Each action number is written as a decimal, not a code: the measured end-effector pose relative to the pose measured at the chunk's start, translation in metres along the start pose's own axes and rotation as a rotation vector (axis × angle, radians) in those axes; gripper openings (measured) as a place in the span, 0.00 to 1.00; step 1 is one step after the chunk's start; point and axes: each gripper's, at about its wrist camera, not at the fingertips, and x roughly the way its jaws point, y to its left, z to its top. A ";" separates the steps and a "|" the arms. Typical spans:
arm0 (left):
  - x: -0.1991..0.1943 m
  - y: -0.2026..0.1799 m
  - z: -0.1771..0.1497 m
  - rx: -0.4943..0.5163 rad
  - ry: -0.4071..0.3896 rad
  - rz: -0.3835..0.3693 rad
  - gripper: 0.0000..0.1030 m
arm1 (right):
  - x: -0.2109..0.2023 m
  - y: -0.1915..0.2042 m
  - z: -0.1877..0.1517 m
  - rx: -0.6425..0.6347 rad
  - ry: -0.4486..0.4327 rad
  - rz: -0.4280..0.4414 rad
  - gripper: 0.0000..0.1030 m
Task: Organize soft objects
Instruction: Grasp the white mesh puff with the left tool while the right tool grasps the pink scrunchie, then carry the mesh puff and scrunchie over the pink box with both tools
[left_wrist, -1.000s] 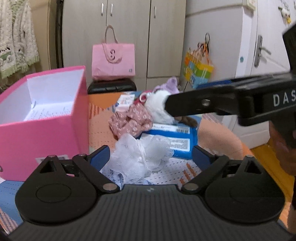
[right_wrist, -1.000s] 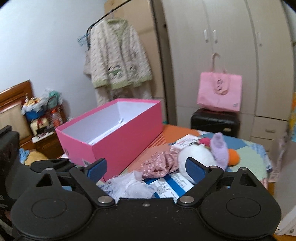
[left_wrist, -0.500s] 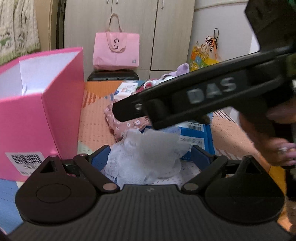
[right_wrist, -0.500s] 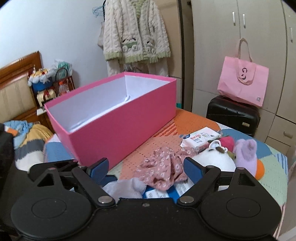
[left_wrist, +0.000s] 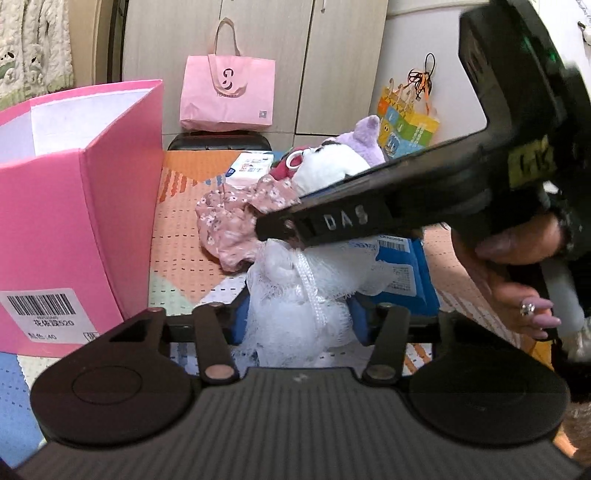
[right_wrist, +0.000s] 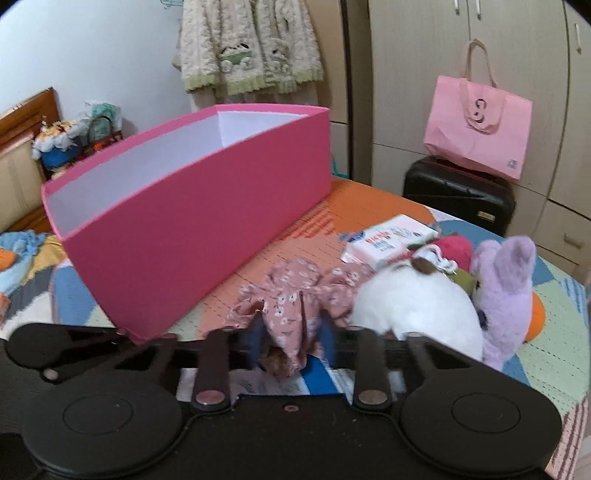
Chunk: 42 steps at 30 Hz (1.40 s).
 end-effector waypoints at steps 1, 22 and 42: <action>0.000 0.001 -0.001 -0.005 -0.002 -0.004 0.46 | 0.000 0.001 -0.002 -0.015 0.000 -0.011 0.18; -0.030 0.008 -0.001 -0.023 -0.028 -0.059 0.38 | -0.051 0.014 -0.007 -0.027 -0.177 -0.033 0.11; -0.038 0.024 -0.009 -0.058 0.006 -0.065 0.38 | -0.065 0.014 -0.043 -0.046 -0.050 -0.091 0.61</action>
